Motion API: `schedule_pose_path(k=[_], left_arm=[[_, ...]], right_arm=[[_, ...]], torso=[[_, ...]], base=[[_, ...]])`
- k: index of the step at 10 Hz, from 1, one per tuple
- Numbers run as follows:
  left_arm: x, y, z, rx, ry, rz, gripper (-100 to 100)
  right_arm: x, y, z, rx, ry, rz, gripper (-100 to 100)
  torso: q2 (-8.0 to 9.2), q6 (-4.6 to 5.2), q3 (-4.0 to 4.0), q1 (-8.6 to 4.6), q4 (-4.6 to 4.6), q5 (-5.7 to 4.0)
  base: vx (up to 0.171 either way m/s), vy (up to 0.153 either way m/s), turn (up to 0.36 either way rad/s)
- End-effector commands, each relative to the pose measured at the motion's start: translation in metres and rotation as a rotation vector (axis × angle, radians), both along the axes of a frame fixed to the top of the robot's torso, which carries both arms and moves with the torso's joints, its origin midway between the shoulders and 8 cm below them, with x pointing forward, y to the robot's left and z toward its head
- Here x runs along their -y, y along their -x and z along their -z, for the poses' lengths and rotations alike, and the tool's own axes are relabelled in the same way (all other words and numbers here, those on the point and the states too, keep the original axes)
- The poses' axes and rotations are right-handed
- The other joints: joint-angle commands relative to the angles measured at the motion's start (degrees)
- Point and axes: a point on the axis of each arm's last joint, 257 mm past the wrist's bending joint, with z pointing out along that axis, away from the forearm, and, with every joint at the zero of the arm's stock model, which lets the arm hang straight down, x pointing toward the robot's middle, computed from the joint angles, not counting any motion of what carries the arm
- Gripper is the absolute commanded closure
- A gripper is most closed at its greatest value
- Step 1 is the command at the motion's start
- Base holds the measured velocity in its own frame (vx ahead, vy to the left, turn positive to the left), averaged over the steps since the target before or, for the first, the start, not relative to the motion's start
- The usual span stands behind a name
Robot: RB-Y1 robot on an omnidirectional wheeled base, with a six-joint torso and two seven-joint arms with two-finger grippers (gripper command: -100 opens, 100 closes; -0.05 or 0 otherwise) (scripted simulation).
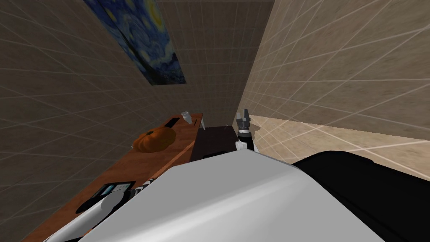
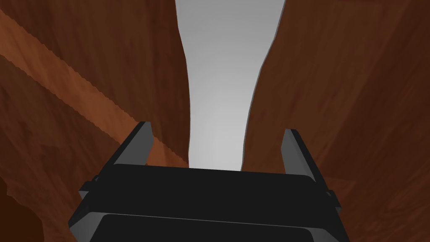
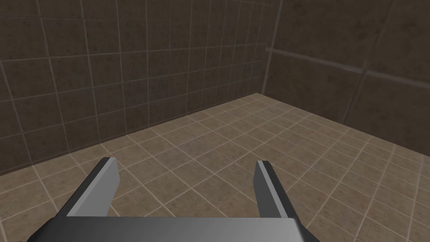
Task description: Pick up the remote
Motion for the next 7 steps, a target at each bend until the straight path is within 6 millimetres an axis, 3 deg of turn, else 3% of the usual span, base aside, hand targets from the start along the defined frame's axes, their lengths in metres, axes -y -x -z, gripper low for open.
schedule_pose_path(k=[1, 4, 5, 6, 7], left_arm=[[0.002, 0.010, 0.004, -0.027, 0.016, 0.015, -100], [0.012, 0.028, 0.011, -0.069, 0.053, 0.038, -100], [0.010, 0.023, 0.009, -0.061, 0.045, 0.033, -100], [0.010, 0.024, 0.009, -0.063, 0.047, 0.035, 0], [0.016, 0.026, 0.019, -0.063, 0.047, 0.029, -100]], right_arm=[[0.000, 0.000, 0.000, 0.000, 0.000, 0.000, 0], [0.000, 0.000, 0.000, 0.000, 0.000, 0.000, 0], [0.000, 0.000, 0.000, 0.000, 0.000, 0.000, 0], [0.000, 0.000, 0.000, 0.000, 0.000, 0.000, 0], [0.000, 0.000, 0.000, 0.000, 0.000, 0.000, 0]], torso=[[0.00, 0.00, 0.00, 0.00, 0.00, 0.00], [0.03, 0.02, 0.02, -0.05, 0.01, -0.01], [0.03, 0.02, 0.02, -0.05, 0.01, -0.01], [0.05, 0.00, 0.03, -0.11, 0.01, -0.03], [0.06, 0.00, 0.04, -0.16, 0.02, -0.04]], base=[[0.010, 0.023, -0.083], [0.008, 0.031, -0.113], [0.004, 0.015, -0.018], [0.000, 0.000, 0.000], [-0.001, 0.025, -0.048]])
